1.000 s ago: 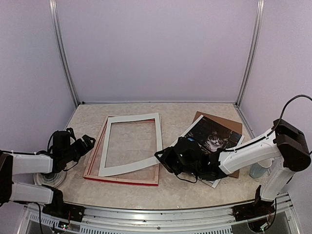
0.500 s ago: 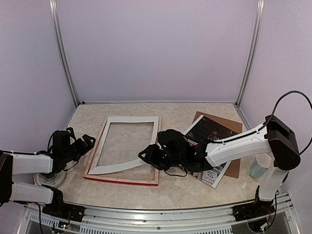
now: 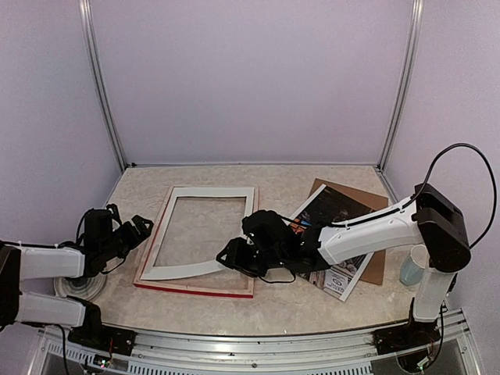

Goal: Put the photo into the frame
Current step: Place the mat board on the glass panel.

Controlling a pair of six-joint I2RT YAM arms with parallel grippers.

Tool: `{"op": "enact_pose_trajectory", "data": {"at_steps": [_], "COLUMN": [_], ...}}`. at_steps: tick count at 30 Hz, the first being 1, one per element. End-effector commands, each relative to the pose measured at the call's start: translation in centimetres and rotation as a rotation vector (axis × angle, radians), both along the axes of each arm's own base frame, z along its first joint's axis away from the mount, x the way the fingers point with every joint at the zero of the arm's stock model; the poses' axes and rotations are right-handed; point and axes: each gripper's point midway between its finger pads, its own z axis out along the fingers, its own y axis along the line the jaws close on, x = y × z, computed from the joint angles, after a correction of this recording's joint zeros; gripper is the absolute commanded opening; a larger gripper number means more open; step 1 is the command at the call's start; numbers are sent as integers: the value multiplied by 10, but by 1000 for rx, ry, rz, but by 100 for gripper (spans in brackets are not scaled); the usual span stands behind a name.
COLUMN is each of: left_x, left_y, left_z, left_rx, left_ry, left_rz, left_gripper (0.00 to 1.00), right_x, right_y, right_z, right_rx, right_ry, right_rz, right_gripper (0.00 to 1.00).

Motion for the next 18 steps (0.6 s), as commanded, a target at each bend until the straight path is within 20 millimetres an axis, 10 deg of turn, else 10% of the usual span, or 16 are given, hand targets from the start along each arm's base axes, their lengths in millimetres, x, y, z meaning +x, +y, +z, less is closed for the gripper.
{"op": "enact_pose_trajectory", "data": {"at_steps": [1, 18], "left_x": [1, 0], "left_y": [1, 0], "left_z": [2, 5], "left_rx": [-2, -5], "left_ry": [-19, -29], "left_rz": [-7, -8], "left_gripper": [99, 99], "right_x": [-7, -9], "right_y": [7, -7], "right_z": [-12, 6], "right_rx": [-61, -159], "right_ry": [5, -71], "right_rz": [47, 69], "right_gripper": [48, 68]}}
